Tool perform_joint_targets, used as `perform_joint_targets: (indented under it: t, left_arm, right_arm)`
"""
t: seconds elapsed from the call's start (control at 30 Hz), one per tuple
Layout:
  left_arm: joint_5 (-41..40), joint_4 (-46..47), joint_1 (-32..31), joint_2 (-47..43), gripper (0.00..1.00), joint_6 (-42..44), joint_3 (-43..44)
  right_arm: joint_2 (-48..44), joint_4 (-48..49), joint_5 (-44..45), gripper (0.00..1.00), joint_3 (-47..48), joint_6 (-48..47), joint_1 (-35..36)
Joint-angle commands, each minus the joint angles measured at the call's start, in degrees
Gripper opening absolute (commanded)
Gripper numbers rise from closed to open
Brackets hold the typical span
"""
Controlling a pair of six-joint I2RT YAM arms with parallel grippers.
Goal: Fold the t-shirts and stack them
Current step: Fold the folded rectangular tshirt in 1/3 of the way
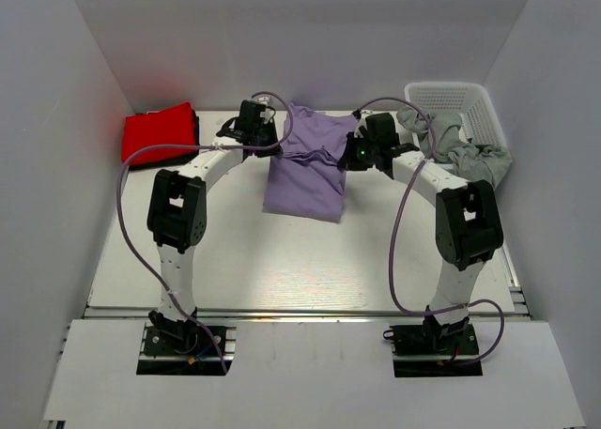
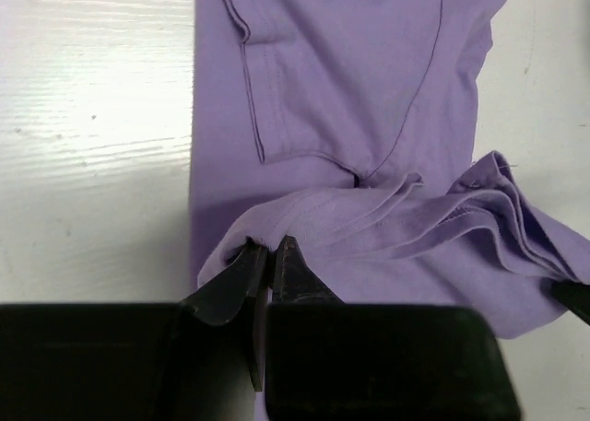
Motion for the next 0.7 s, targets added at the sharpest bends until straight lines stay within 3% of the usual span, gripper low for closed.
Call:
perform_joint_targets:
  t: [0.0,0.33,0.4,0.47,0.53,0.57,0.6,0.67]
  left_arm:
    - [5.2,0.4,0.9,1.1,0.00,1.2,3.2]
    - [9.3,1.8,2.0,5.1,0.00,1.8,5.0]
    - [9.9,3.1,2.0,5.9,0.04,1.8,5.1]
    - [10.7,4.9,2.0,7.5,0.17,1.8,5.8]
    - [9.6,4.9,2.5,8.1,0.35,1.8,8.0]
    - [9.1,4.2,2.5,9.5,0.58,1.1,9.0]
    - [8.2,4.2,3.2,9.6,0.70,0.4,10.7]
    - [6.6,3.7,4.0,10.7,1.00,-1.5,12.5]
  right_arm:
    - [1.8,-1.2,-0.5,0.00,3.6,-1.3,-1.3]
    - [8.5,-2.3,-4.9,0.00,7.3,-1.0,-3.8]
    - [9.5,-1.1,-5.8,0.00,7.7,-0.7,-4.4]
    - [11.0,-0.2,-6.2,0.00,9.1,-0.9,-4.6]
    - [13.8,-0.4,-6.7,0.21,12.3,-1.3,-5.2]
    - [14.5,-0.5,-7.4,0.34,13.4,-1.7,-5.4]
    - [16.1,-1.1,-8.0,0.50,15.3,-2.3,-5.8]
    - [16.7,-0.7,-7.5,0.57,17.7,-2.6,-6.6]
